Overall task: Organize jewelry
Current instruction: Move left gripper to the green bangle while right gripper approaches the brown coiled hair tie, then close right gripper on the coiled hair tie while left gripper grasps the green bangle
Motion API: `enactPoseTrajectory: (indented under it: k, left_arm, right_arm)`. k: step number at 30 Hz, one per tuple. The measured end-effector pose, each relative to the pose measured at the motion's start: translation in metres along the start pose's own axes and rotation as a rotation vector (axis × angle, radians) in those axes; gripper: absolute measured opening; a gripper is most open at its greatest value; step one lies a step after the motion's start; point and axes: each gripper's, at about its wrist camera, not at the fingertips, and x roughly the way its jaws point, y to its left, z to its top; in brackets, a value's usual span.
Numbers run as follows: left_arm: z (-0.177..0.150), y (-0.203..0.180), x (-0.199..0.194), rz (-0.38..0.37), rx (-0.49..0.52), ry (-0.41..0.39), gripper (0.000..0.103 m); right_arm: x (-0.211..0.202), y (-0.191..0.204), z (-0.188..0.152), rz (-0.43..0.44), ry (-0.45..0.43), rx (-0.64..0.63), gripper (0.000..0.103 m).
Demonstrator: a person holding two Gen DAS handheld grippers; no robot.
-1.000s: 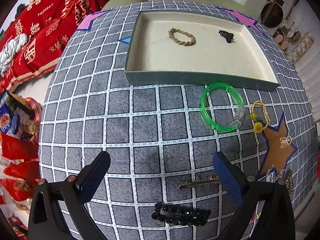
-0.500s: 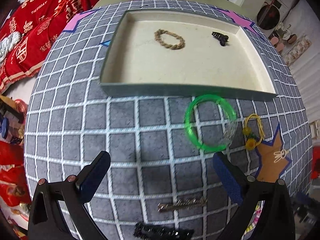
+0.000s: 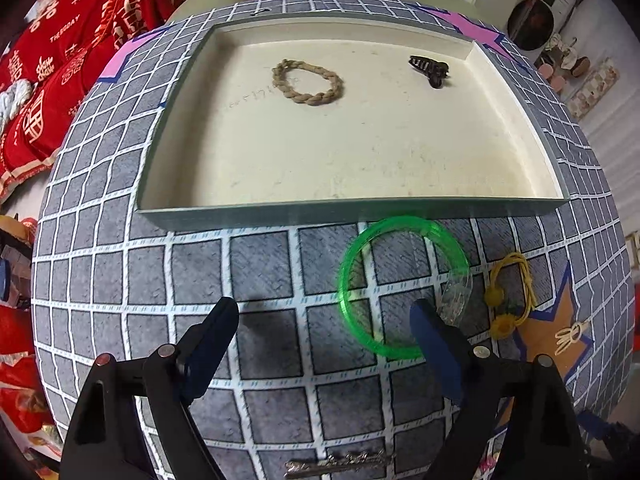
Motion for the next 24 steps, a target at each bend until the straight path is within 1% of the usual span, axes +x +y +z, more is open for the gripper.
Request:
enactPoseTrajectory:
  k: [1, 2, 4, 6, 7, 8, 9, 11, 12, 13, 14, 16, 18, 24]
  left_arm:
    - [0.000, -0.002, 0.001, 0.001, 0.008, 0.001, 0.085]
    - [0.000, -0.004, 0.002, 0.000, 0.017, 0.008, 0.079]
    - [0.001, -0.009, 0.003, 0.015, 0.040, 0.005, 0.079]
    - [0.001, -0.013, 0.003, 0.009, 0.053, 0.000, 0.075]
    - [0.001, -0.015, 0.002, 0.008, 0.060, -0.007, 0.069]
    - [0.001, -0.016, 0.001, 0.006, 0.065, -0.011, 0.062]
    - [0.002, -0.017, 0.001, 0.005, 0.070, -0.014, 0.058]
    - [0.003, -0.020, -0.001, -0.002, 0.085, -0.023, 0.032]
    - [0.004, -0.021, -0.001, 0.001, 0.093, -0.025, 0.027]
    - [0.004, -0.021, -0.002, 0.000, 0.096, -0.024, 0.017]
    - [0.004, -0.020, -0.002, -0.012, 0.092, -0.023, 0.015]
    - [0.004, -0.017, -0.004, -0.039, 0.078, -0.024, 0.015]
    - [0.002, -0.017, -0.007, -0.040, 0.075, -0.031, 0.015]
    - [-0.006, -0.014, -0.020, -0.067, 0.065, -0.045, 0.015]
  right_arm:
    - [0.001, 0.005, -0.001, -0.017, -0.003, -0.019, 0.065]
    - [0.001, 0.010, -0.003, -0.032, -0.009, -0.036, 0.062]
    - [0.002, 0.021, -0.008, -0.071, -0.024, -0.076, 0.052]
    - [0.002, 0.026, -0.011, -0.072, -0.035, -0.094, 0.034]
    - [0.003, 0.030, -0.014, -0.071, -0.036, -0.098, 0.029]
    - [0.003, 0.032, -0.015, -0.070, -0.038, -0.103, 0.018]
    - [0.004, 0.034, -0.017, -0.068, -0.038, -0.104, 0.012]
    - [0.004, 0.037, -0.017, -0.055, -0.036, -0.094, 0.012]
    - [0.004, 0.038, -0.018, -0.045, -0.035, -0.090, 0.012]
    - [0.002, 0.030, -0.009, -0.037, -0.032, -0.086, 0.012]
    - [0.000, 0.028, -0.007, -0.028, -0.033, -0.083, 0.012]
    - [-0.010, 0.009, 0.006, -0.008, -0.036, -0.078, 0.012]
    - [-0.024, 0.001, 0.014, 0.009, -0.047, -0.080, 0.012]
    - [-0.048, -0.003, 0.038, 0.044, -0.083, -0.090, 0.012]
